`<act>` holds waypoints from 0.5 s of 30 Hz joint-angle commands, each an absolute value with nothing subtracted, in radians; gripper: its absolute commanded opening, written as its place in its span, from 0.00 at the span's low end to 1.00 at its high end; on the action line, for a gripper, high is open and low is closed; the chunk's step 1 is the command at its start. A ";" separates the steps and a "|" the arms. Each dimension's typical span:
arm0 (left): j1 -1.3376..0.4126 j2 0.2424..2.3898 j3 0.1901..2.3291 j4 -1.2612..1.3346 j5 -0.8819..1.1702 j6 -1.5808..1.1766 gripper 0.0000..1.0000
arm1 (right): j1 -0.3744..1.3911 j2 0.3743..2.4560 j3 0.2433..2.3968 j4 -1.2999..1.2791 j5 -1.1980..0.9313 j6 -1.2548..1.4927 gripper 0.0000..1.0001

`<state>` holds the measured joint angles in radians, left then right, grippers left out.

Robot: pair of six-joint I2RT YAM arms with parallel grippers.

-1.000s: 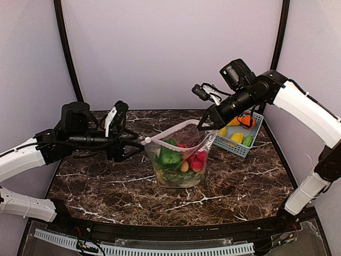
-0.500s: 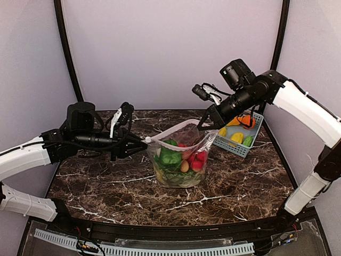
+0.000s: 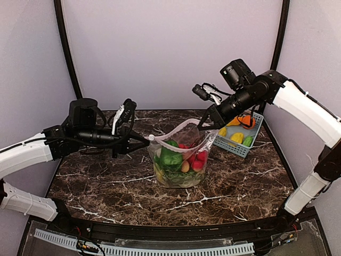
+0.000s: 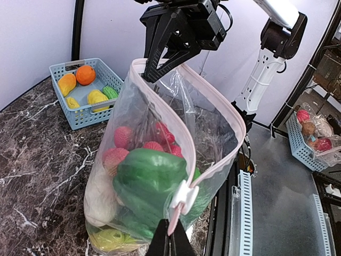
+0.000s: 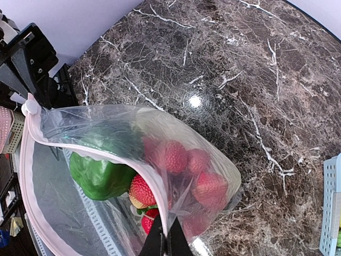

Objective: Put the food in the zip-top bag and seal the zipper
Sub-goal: Hold the zipper food storage bag at the center of the board.

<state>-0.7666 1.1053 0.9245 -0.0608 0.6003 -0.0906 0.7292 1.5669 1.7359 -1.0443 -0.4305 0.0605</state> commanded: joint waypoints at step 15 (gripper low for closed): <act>-0.763 1.178 1.086 -0.202 0.598 -0.034 0.01 | 0.798 1.540 1.850 -0.881 -0.347 -0.080 0.72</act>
